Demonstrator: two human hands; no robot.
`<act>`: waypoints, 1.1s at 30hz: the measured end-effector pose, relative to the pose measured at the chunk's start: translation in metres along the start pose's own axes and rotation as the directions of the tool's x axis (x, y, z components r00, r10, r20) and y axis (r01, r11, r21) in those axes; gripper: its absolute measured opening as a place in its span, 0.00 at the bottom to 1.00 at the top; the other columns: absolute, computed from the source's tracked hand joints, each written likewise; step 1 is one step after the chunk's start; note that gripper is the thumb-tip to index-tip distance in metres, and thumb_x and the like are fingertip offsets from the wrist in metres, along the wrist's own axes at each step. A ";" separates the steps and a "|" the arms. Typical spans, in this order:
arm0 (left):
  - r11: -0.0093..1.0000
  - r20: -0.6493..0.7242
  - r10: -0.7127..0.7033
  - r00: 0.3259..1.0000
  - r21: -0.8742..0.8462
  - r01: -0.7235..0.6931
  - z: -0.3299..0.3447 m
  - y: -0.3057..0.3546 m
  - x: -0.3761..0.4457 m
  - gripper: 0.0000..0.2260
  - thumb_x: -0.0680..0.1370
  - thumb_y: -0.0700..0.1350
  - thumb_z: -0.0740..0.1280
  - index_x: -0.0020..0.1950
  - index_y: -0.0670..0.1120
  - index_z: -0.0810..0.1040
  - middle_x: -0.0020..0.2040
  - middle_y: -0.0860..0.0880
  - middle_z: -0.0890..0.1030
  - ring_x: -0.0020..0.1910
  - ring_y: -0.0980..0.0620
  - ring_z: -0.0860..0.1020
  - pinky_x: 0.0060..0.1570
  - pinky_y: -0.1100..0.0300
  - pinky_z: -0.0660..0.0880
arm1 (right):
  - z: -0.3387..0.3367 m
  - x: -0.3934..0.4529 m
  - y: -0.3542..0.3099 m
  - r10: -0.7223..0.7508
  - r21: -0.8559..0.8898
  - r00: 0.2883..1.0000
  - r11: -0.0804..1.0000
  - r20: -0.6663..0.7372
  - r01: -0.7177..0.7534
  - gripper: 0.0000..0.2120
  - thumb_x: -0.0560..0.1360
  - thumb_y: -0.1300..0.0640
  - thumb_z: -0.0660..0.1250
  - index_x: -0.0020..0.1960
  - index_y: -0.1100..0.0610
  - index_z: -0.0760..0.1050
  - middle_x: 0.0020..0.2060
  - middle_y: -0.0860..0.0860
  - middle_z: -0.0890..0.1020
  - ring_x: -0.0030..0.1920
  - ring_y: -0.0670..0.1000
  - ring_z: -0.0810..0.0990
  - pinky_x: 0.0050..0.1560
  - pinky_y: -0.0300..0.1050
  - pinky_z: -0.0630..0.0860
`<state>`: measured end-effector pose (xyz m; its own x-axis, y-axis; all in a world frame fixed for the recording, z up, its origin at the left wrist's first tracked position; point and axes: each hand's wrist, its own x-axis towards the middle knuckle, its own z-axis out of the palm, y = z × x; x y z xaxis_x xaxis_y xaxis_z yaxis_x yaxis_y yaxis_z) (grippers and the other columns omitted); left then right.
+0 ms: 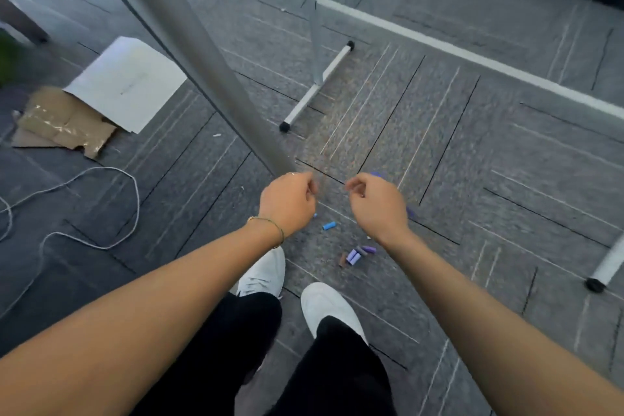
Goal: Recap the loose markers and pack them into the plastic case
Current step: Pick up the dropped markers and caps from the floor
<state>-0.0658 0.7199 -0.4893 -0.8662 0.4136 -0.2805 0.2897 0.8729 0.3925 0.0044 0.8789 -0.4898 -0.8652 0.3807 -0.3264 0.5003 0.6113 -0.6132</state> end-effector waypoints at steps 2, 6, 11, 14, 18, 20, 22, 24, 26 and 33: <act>0.999 0.093 -0.014 0.996 0.054 0.009 0.039 -0.023 0.021 0.09 0.75 0.40 0.64 0.52 0.50 0.79 0.50 0.49 0.82 0.50 0.44 0.79 0.48 0.50 0.78 | 0.029 0.019 0.024 0.034 -0.008 0.998 0.999 0.048 -0.033 0.12 0.78 0.60 0.62 0.55 0.50 0.82 0.51 0.48 0.86 0.51 0.52 0.83 0.47 0.47 0.77; 0.987 0.190 -0.014 0.982 0.162 -0.017 0.106 -0.057 0.055 0.10 0.77 0.40 0.66 0.57 0.48 0.76 0.55 0.45 0.79 0.54 0.42 0.78 0.48 0.49 0.78 | 0.074 0.046 0.067 0.078 -0.029 0.987 0.997 0.138 -0.075 0.13 0.78 0.61 0.63 0.57 0.51 0.82 0.54 0.49 0.85 0.55 0.55 0.82 0.52 0.48 0.79; 0.970 0.240 0.007 0.971 0.235 -0.065 0.163 -0.080 0.081 0.15 0.76 0.47 0.73 0.60 0.47 0.73 0.58 0.45 0.75 0.59 0.43 0.74 0.47 0.49 0.74 | 0.111 0.059 0.108 0.076 -0.097 0.976 0.994 0.205 -0.057 0.14 0.77 0.64 0.62 0.58 0.53 0.81 0.54 0.50 0.85 0.55 0.55 0.82 0.50 0.45 0.76; 0.957 0.273 0.014 0.962 0.276 -0.092 0.178 -0.088 0.089 0.13 0.77 0.47 0.72 0.58 0.48 0.73 0.59 0.46 0.74 0.60 0.43 0.73 0.46 0.49 0.72 | 0.125 0.064 0.121 0.073 -0.119 0.965 0.992 0.251 -0.044 0.14 0.77 0.65 0.64 0.57 0.53 0.81 0.55 0.51 0.84 0.57 0.54 0.81 0.51 0.47 0.78; 0.969 0.217 0.082 0.973 0.212 -0.129 0.184 -0.099 0.094 0.06 0.78 0.45 0.70 0.51 0.48 0.74 0.52 0.48 0.76 0.53 0.46 0.74 0.45 0.49 0.75 | 0.141 0.071 0.122 0.015 -0.192 0.977 0.981 0.213 0.027 0.12 0.76 0.65 0.66 0.54 0.52 0.81 0.49 0.50 0.83 0.51 0.54 0.80 0.45 0.47 0.78; 0.999 0.145 0.010 0.989 0.040 -0.016 0.182 -0.102 0.089 0.03 0.80 0.45 0.67 0.47 0.49 0.74 0.46 0.50 0.78 0.46 0.48 0.76 0.43 0.54 0.73 | 0.149 0.074 0.119 -0.076 -0.266 0.976 0.955 0.204 0.130 0.10 0.76 0.62 0.68 0.55 0.52 0.80 0.50 0.50 0.80 0.53 0.55 0.78 0.45 0.49 0.76; 0.945 0.133 -0.173 0.976 -0.257 0.203 0.178 -0.100 0.081 0.06 0.81 0.42 0.64 0.45 0.48 0.77 0.39 0.50 0.80 0.38 0.50 0.77 0.38 0.57 0.74 | 0.157 0.080 0.115 -0.167 -0.323 0.958 0.916 0.233 0.238 0.10 0.76 0.61 0.70 0.56 0.55 0.78 0.53 0.52 0.77 0.55 0.56 0.76 0.44 0.50 0.74; 0.698 0.225 -0.367 0.902 -0.575 0.428 0.173 -0.096 0.072 0.12 0.82 0.37 0.59 0.42 0.46 0.77 0.34 0.46 0.78 0.32 0.49 0.76 0.34 0.59 0.74 | 0.165 0.087 0.111 -0.234 -0.380 0.924 0.860 0.303 0.342 0.11 0.76 0.58 0.72 0.57 0.57 0.76 0.56 0.54 0.76 0.58 0.57 0.74 0.45 0.51 0.74; 0.485 0.351 -0.427 0.833 -0.689 0.539 0.166 -0.091 0.061 0.16 0.84 0.35 0.53 0.42 0.43 0.77 0.31 0.44 0.74 0.28 0.49 0.73 0.27 0.62 0.71 | 0.174 0.093 0.108 -0.247 -0.435 0.889 0.801 0.386 0.411 0.14 0.77 0.55 0.73 0.59 0.57 0.74 0.59 0.55 0.74 0.61 0.58 0.73 0.46 0.51 0.73; 0.278 0.626 -0.366 0.689 -0.633 0.723 0.159 -0.082 0.035 0.13 0.81 0.39 0.57 0.40 0.41 0.77 0.33 0.44 0.77 0.29 0.48 0.76 0.31 0.58 0.74 | 0.169 0.093 0.115 -0.200 -0.222 0.928 0.935 0.315 0.277 0.06 0.80 0.52 0.69 0.51 0.55 0.75 0.46 0.51 0.78 0.50 0.55 0.78 0.43 0.47 0.69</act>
<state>-0.0553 0.7045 -0.6706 -0.4478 0.1271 -0.8850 -0.8031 0.3779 0.4606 -0.0248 0.8670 -0.7126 -0.9136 0.0127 -0.4065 0.2356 0.8312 -0.5036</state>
